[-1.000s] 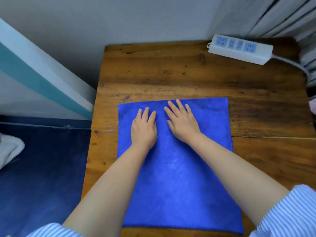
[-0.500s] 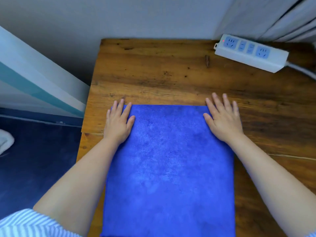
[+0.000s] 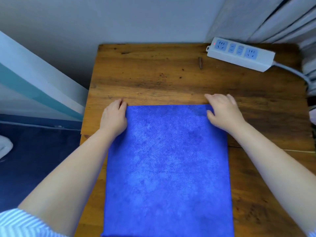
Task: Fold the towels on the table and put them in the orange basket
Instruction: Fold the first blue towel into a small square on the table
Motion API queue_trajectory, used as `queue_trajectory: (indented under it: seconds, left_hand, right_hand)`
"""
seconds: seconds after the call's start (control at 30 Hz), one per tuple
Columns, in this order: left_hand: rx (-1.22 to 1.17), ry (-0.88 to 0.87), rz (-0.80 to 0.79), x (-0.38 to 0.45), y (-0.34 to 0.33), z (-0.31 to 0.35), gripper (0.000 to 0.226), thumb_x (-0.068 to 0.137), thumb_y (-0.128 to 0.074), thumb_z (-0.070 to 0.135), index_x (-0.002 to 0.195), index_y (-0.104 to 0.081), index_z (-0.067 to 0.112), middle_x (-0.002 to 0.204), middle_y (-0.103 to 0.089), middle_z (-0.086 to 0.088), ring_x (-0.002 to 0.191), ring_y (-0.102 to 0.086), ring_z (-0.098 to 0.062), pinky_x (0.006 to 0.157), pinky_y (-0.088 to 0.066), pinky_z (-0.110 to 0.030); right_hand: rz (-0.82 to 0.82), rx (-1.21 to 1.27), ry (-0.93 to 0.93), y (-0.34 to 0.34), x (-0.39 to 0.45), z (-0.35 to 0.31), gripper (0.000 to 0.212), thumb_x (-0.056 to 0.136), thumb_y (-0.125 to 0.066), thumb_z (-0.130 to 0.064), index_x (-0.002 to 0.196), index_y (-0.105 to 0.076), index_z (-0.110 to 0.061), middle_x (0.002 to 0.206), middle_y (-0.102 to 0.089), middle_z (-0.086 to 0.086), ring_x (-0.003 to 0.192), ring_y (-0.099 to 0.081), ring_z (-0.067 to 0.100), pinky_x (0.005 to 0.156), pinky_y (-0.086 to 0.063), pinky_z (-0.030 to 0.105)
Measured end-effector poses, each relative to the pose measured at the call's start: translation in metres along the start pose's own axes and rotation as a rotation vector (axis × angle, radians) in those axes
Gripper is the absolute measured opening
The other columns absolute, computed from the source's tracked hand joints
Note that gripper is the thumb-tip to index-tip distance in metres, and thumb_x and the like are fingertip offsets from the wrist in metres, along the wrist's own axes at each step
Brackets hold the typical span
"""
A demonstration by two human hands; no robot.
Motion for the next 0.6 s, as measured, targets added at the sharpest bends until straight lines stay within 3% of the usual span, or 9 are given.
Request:
queue_trajectory:
  seconds: [0.1,0.27,0.47,0.6]
  left_hand:
    - [0.14,0.024,-0.005,0.003,0.005,0.001,0.044,0.082,-0.048,0.002,0.126,-0.046,0.004,0.127,-0.049,-0.02,0.113,-0.046,-0.038,0.095,-0.035,-0.041]
    - [0.224,0.045,-0.043,-0.003,0.014,0.003,0.031,0.086,-0.045,0.004,0.115,-0.056,0.006,0.122,-0.051,-0.015,0.115,-0.044,-0.032,0.092,-0.038,-0.038]
    - [0.217,0.025,0.036,-0.045,0.04,-0.006,0.024,0.086,-0.048,0.002,0.109,-0.053,0.008,0.114,-0.055,-0.012,0.108,-0.047,-0.03,0.077,-0.041,-0.035]
    - [0.184,-0.019,0.059,-0.089,0.043,-0.016,0.02,0.086,-0.045,0.001,0.105,-0.05,0.007,0.11,-0.057,-0.012,0.105,-0.049,-0.031,0.064,-0.034,-0.033]
  right_hand:
    - [-0.067,-0.132,-0.053,-0.001,0.009,-0.014,0.047,0.081,-0.049,-0.004,0.128,-0.045,-0.011,0.122,-0.051,0.012,0.114,-0.045,0.031,0.096,-0.033,0.041]
    - [-0.113,-0.284,-0.12,0.007,0.008,-0.021,0.024,0.082,-0.047,-0.004,0.1,-0.061,-0.011,0.103,-0.058,0.008,0.104,-0.049,0.027,0.09,-0.033,0.039]
    - [0.099,-0.232,-0.141,0.031,-0.032,-0.029,0.021,0.082,-0.05,-0.002,0.093,-0.067,-0.008,0.096,-0.059,0.01,0.098,-0.05,0.029,0.086,-0.036,0.037]
    - [0.17,-0.206,-0.118,0.04,-0.079,-0.037,0.022,0.084,-0.05,0.0,0.099,-0.066,-0.003,0.101,-0.062,0.014,0.097,-0.052,0.031,0.079,-0.044,0.037]
Point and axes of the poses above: each hand's wrist, its own x-axis towards the middle knuckle, its own y-axis out of the back of the hand, z = x × y, the point moved 5 cm from there along x, towards the middle knuckle
